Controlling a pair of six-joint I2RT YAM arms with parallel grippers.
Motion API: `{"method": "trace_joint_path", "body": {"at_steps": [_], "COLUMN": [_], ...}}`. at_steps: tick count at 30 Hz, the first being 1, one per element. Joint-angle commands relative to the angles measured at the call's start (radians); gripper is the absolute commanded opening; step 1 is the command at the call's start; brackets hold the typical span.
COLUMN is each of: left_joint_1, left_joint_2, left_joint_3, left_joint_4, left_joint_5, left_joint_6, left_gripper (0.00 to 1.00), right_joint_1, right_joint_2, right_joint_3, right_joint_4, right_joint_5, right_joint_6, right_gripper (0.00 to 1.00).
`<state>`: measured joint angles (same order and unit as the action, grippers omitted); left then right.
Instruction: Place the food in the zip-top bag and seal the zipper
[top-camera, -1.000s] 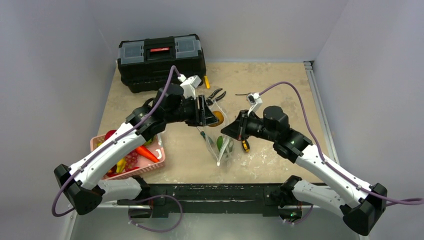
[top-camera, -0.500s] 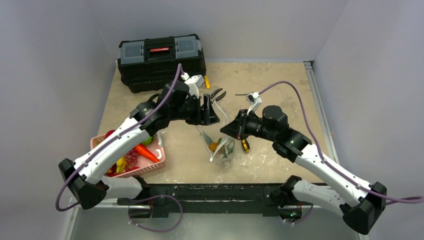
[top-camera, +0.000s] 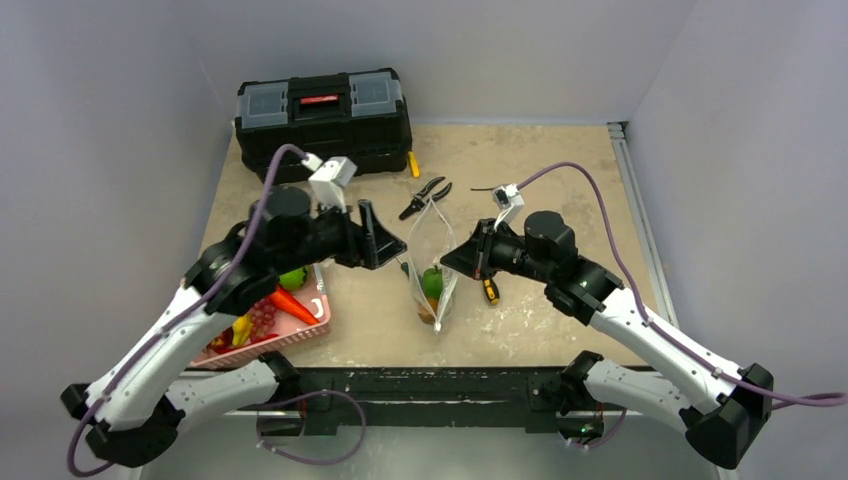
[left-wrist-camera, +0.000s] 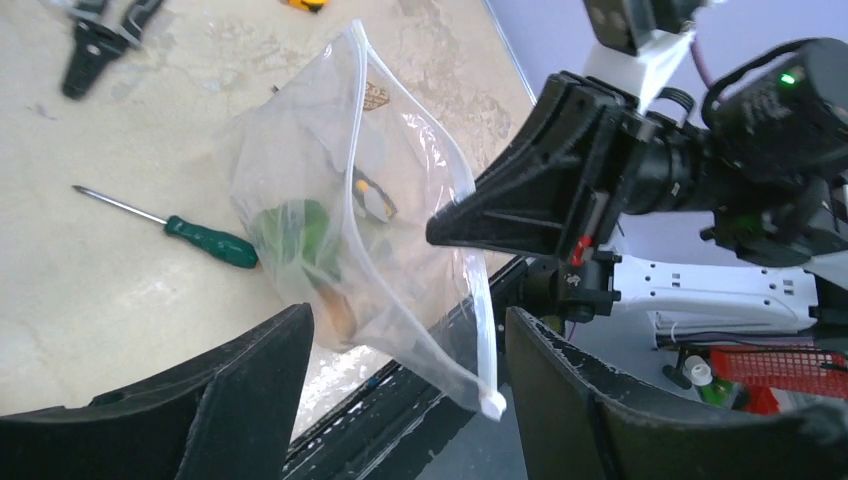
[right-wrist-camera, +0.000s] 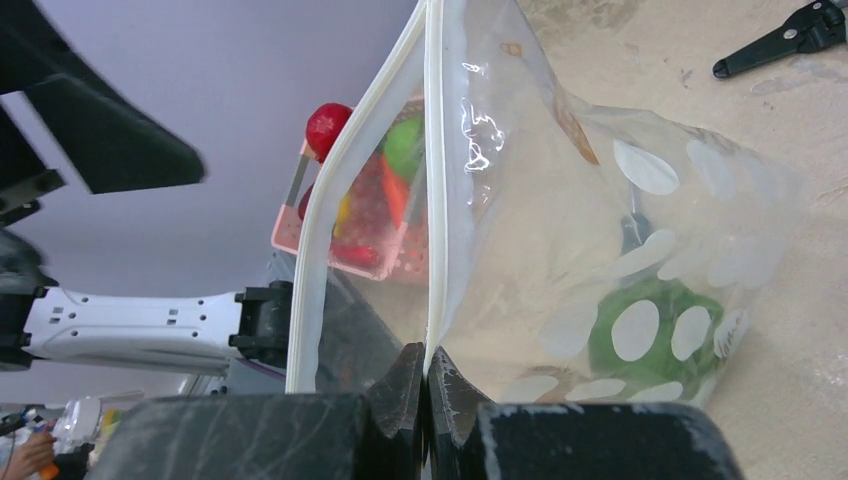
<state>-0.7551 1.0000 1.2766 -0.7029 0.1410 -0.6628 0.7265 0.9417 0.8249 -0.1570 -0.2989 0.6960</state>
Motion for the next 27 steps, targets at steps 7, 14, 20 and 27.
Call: {"method": "trace_joint_path", "body": {"at_steps": [7,14,20,27], "left_joint_1": [-0.006,-0.004,0.024,0.304], "left_joint_2": [-0.274,-0.348,-0.278,-0.167], "left_joint_3": [-0.032,-0.185,-0.284,-0.355], "left_joint_4": [-0.34,-0.503,-0.522,-0.315], "left_joint_5": [-0.371,-0.703,-0.893,-0.675], "left_joint_6": [0.14,0.049,-0.01,0.109], "left_gripper": [0.72,0.81,0.99,1.0], "right_joint_1": [0.004,0.005,0.005,0.005], "right_joint_2": [-0.031,-0.049,-0.047,-0.059], "right_joint_3": [0.006,0.013,0.014,0.019], "right_joint_4": [0.033,0.002,-0.005,-0.021], "right_joint_5": [0.018,0.032,0.021,0.027], "right_joint_6": [-0.027,-0.046,-0.047,-0.048], "right_gripper": [0.0,0.0,0.0,0.0]}}
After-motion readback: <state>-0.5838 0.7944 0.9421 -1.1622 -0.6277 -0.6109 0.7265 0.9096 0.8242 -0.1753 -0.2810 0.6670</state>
